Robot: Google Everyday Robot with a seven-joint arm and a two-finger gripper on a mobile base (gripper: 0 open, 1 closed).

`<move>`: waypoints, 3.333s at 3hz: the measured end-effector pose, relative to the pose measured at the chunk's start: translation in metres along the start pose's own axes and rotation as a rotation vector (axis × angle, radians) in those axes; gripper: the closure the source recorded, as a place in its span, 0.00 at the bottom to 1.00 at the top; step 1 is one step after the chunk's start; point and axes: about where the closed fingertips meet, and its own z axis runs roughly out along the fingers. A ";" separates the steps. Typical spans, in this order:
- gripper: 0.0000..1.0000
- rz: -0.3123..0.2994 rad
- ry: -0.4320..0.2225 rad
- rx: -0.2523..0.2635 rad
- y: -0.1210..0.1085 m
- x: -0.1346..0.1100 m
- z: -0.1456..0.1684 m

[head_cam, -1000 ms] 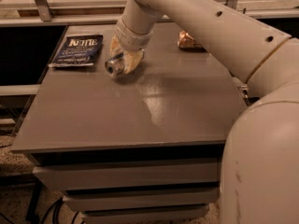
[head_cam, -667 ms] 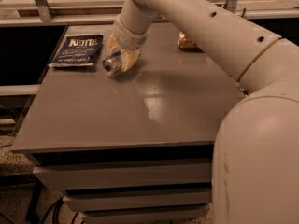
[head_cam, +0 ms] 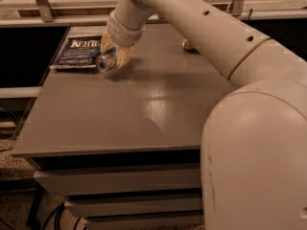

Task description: Move redbull can near blue chip bag

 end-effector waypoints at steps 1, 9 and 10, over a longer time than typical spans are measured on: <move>1.00 -0.043 -0.030 0.017 -0.015 -0.009 0.003; 0.00 -0.107 -0.108 0.015 -0.034 -0.033 0.025; 0.00 -0.107 -0.108 0.015 -0.034 -0.033 0.025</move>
Offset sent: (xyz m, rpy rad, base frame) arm -0.0013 0.0391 0.0245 0.0493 -0.0257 0.1250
